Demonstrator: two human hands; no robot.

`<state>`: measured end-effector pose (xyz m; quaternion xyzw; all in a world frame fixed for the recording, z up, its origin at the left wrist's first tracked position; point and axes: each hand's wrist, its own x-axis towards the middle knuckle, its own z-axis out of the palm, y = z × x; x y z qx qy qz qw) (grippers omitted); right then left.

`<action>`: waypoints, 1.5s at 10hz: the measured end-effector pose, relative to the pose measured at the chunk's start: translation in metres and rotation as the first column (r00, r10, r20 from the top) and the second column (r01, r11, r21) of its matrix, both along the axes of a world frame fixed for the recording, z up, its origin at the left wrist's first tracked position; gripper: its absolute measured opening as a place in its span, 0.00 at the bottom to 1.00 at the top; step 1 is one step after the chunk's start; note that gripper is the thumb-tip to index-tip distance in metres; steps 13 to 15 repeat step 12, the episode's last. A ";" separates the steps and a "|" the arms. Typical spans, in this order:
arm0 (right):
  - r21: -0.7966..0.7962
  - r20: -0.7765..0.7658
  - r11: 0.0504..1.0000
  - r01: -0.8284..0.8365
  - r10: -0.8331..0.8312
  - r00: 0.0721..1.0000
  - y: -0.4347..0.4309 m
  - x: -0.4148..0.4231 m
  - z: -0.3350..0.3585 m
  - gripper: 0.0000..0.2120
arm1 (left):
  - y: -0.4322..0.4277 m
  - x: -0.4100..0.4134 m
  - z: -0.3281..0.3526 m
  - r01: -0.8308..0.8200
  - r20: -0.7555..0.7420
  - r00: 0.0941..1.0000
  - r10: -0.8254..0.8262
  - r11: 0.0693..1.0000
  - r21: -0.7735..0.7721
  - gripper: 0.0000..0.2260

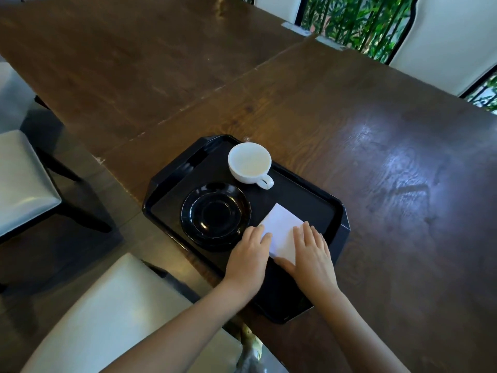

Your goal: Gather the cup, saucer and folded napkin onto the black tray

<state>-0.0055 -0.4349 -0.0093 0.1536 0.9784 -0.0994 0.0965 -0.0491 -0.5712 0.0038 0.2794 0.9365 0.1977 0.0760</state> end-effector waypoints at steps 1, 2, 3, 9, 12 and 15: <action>-0.019 -0.007 1.000 0.016 -0.017 1.000 -0.002 -0.001 -0.001 0.38 | 0.002 -0.001 0.006 0.009 -0.072 0.997 -0.013 0.998 -0.060 0.11; -0.037 -0.014 0.999 0.021 -0.022 1.000 0.001 -0.003 -0.001 0.38 | 0.007 -0.003 0.008 0.010 -0.072 0.997 -0.016 0.997 -0.075 0.09; -0.051 -0.025 0.998 0.020 -0.021 0.999 0.005 -0.006 0.000 0.38 | 0.011 -0.006 0.002 0.035 -0.065 0.997 -0.041 0.995 -0.091 0.11; 0.010 0.085 1.000 0.000 -0.001 0.996 0.009 -0.014 0.016 0.39 | 0.017 -0.023 0.022 0.201 0.087 0.979 -0.183 0.928 -0.314 0.14; -0.077 0.420 0.995 0.069 -0.031 0.907 0.012 0.001 0.103 0.36 | 0.020 -0.040 0.101 0.489 0.384 0.870 -0.310 0.645 -0.587 0.24; -0.077 0.420 0.995 0.069 -0.031 0.907 0.012 0.001 0.103 0.36 | 0.020 -0.040 0.101 0.489 0.384 0.870 -0.310 0.645 -0.587 0.24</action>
